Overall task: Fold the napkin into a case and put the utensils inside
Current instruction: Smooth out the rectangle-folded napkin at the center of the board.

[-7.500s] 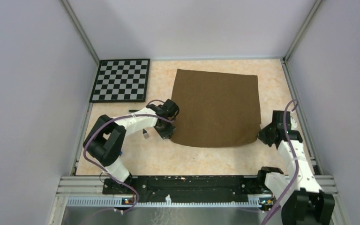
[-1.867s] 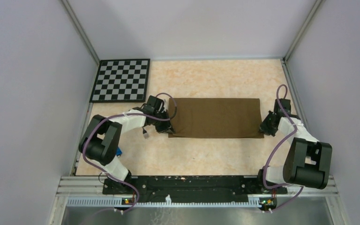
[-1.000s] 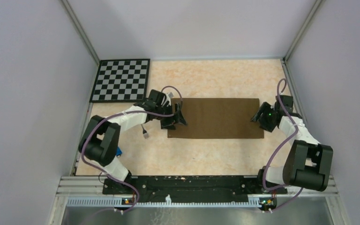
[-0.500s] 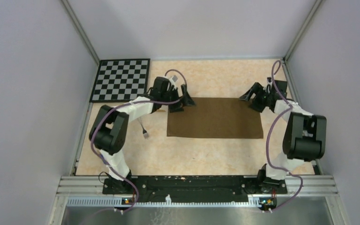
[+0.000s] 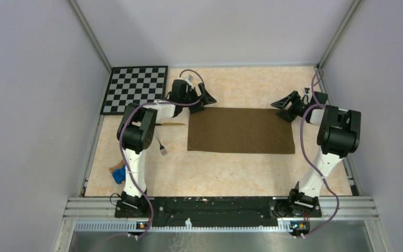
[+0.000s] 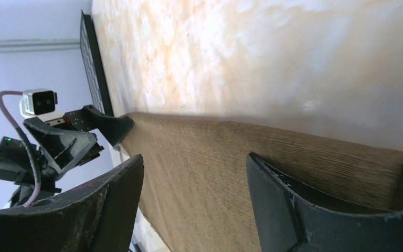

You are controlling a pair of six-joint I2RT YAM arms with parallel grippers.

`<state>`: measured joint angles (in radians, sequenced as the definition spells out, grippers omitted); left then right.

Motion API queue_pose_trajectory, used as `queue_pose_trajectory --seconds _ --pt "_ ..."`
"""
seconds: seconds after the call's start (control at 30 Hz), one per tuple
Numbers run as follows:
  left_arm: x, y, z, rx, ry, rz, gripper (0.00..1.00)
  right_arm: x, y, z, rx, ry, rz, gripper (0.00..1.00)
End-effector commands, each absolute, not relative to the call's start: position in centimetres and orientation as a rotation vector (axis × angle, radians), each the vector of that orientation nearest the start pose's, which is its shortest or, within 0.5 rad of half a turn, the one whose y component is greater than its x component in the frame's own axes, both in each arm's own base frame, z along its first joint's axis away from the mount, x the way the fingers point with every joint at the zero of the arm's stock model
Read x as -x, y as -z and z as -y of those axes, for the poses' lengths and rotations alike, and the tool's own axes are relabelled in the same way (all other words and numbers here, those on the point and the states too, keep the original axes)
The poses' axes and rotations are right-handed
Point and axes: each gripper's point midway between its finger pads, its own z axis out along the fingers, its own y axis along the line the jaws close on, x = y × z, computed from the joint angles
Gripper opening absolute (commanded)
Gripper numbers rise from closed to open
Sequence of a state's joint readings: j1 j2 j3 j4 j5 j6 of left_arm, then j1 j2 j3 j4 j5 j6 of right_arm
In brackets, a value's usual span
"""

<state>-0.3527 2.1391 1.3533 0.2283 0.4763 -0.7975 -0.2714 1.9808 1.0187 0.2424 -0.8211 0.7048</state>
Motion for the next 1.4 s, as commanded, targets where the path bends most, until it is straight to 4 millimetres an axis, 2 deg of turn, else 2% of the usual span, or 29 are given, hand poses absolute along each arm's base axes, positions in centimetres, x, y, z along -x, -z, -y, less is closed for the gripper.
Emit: queue_pose_trajectory --seconds 0.0,0.07,0.1,0.17,0.23,0.33,0.37,0.47,0.53,0.63,0.73,0.8,0.83,0.97,1.1,1.17,1.27,1.37 --pt "-48.1 -5.1 26.2 0.197 0.992 -2.311 0.99 -45.9 -4.9 1.1 -0.629 -0.942 -2.205 0.7" --pt "-47.6 -7.4 27.2 0.136 1.052 -2.292 0.99 -46.0 -7.2 0.7 -0.571 -0.901 -2.206 0.7" --pt "-47.4 -8.7 27.7 0.112 1.083 -2.286 0.99 -46.1 -8.4 -0.1 -0.542 -0.916 -2.192 0.7" --pt "-47.3 -11.0 28.2 0.089 1.128 -2.259 0.99 -46.3 -10.6 -3.2 -0.467 -1.008 -2.162 0.71" --pt "-47.7 -12.0 27.7 0.102 1.106 -2.229 0.99 -46.4 -11.8 -7.2 -0.397 -1.133 -2.146 0.71" --pt "-48.5 -11.1 26.2 0.162 1.06 -2.247 0.99 -46.5 -11.6 -11.9 -0.376 -1.263 -2.14 0.71" --pt "-48.4 -10.9 26.0 0.173 1.079 -2.254 0.99 -46.8 -11.6 -12.7 -0.37 -1.307 -2.119 0.71" --pt "-48.2 -9.6 25.3 0.171 1.057 -2.247 0.99 -47.2 -11.1 -13.7 -0.412 -1.406 -2.064 0.7" --pt "-48.1 -8.0 24.7 0.192 1.036 -2.281 0.99 -47.4 -10.0 -13.8 -0.431 -1.434 -2.068 0.7" --pt "-48.3 -5.8 23.4 0.241 0.99 -2.307 0.99 -47.7 -8.0 -13.0 -0.445 -1.401 -2.093 0.7" --pt "-48.6 -4.1 22.3 0.271 0.949 -2.327 0.99 -48.1 -5.7 -10.9 -0.49 -1.36 -2.121 0.69" --pt "-48.6 -3.5 21.8 0.277 0.911 -2.342 0.99 -48.2 -4.7 -8.8 -0.531 -1.321 -2.121 0.69" --pt "-48.4 -3.0 21.5 0.283 0.89 -2.354 0.99 -48.2 -4.3 -7.1 -0.556 -1.288 -2.12 0.69" --pt "-48.4 -3.2 21.0 0.272 0.844 -2.355 0.99 -48.0 -4.7 -2.3 -0.602 -1.187 -2.115 0.69" --pt "-48.7 -4.6 21.2 0.245 0.837 -2.342 0.99 -47.8 -6.3 2.3 -0.62 -1.015 -2.139 0.69" --pt "-48.9 -6.0 21.6 0.212 0.835 -2.323 0.99 -47.1 -7.0 3.7 -0.628 -0.889 -2.204 0.69" --pt "-49.4 -8.7 23.0 0.139 0.854 -2.291 0.99 -46.7 -9.7 3.4 -0.554 -0.771 -2.226 0.7" --pt "-49.1 -11.3 24.7 0.071 0.888 -2.285 0.99 -45.6 -11.9 1.1 -0.51 -0.761 -2.216 0.69"
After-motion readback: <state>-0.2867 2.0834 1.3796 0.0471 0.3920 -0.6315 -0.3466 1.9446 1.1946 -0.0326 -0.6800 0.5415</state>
